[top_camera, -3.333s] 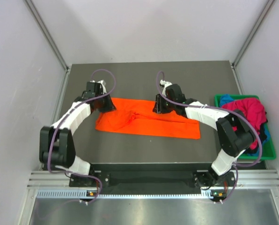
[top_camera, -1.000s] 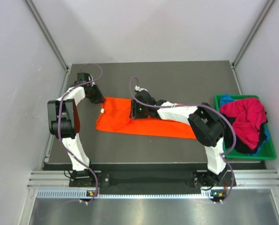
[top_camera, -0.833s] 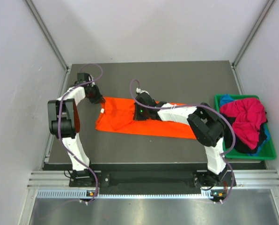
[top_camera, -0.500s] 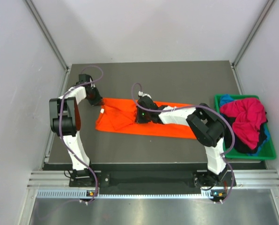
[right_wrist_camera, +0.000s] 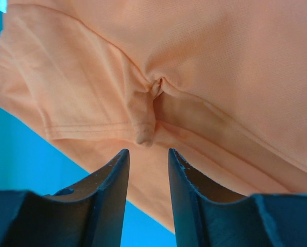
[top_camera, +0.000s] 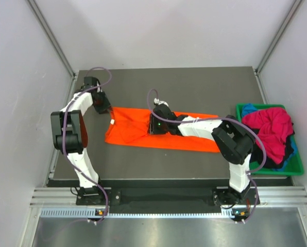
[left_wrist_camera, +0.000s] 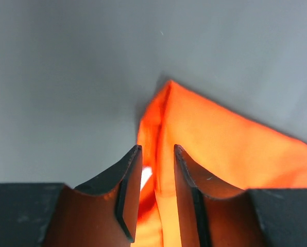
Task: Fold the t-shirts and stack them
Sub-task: Fold the tshirt
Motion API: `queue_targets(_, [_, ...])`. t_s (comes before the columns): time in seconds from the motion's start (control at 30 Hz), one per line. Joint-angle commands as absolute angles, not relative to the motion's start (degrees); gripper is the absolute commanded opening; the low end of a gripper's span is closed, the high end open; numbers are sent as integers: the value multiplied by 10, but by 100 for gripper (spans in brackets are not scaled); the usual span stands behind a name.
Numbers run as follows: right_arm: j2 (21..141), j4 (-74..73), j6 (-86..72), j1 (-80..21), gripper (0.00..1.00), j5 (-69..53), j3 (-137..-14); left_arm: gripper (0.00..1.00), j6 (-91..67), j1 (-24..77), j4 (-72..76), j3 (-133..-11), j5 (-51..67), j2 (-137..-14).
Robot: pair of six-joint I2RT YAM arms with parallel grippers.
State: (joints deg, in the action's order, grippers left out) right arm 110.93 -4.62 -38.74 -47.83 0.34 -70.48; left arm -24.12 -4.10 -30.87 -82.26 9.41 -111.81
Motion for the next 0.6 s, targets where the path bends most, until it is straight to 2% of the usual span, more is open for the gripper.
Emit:
queue_targets(0.0, [1058,-61,-381,-486,38,20,-708,36,-244,-34,-330,-799,72,-1014])
queue_targets(0.13, [1021,-62,-380,-485,39,36,-695,34,-252,-20,-309,-707,113,-927])
queue_targets(0.2, [1008,-61,-376,-484,38,49,-685,33,-261,-18,-290,-651,171,-904])
queue_targets(0.27, [1005,-57,-374,-480,33,47,-682,31,-271,-11,-261,-608,204,-885])
queue_targets(0.3, [1007,-53,-370,-476,25,37,-685,31,-279,-5,-257,-597,203,-882])
queue_targets(0.33, [1014,-45,-367,-473,22,28,-686,30,-280,-3,-252,-588,205,-883])
queue_targets(0.57, [1073,28,-346,-474,16,-76,-737,23,-303,32,-251,-547,159,-910])
